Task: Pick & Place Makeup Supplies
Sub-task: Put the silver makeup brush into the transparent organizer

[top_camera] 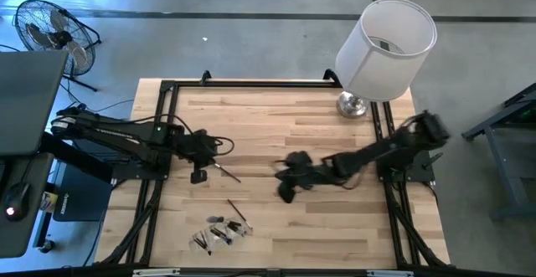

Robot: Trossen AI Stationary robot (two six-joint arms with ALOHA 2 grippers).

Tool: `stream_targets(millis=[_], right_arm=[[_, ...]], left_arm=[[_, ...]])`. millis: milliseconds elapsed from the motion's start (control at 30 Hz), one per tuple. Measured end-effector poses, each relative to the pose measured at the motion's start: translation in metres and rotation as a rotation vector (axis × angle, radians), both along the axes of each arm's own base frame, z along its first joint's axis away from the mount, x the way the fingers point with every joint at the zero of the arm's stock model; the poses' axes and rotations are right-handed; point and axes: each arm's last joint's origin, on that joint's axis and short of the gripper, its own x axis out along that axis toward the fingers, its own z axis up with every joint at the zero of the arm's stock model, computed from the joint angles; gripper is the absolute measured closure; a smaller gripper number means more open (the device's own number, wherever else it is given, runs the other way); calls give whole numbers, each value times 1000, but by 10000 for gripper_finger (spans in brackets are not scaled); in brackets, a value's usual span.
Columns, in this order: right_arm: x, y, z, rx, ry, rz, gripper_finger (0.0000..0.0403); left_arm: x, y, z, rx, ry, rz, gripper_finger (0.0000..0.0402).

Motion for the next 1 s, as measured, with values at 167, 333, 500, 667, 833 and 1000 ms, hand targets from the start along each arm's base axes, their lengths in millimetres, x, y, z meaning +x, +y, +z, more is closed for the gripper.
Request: stream_targets(millis=[167,333,500,667,833,1000], right_arm=[[56,-8,15,-53,253,-29,403],[99,-14,27,-128,426,24,403],[126,-20,26,-90,445,90,398],[137,-28,15,-70,409,76,376],[144,-25,-7,-59,266,140,342],[140,-19,-36,-115,168,210,305]], left_arm=[[-13,0,-7,-5,144,155,392],[-20,1,-9,-21,216,202,392],[-16,0,-8,-70,175,216,392],[-16,-1,-8,-125,176,236,392],[-20,-1,-9,-119,223,245,392],[-21,-1,-10,-129,231,275,392]])
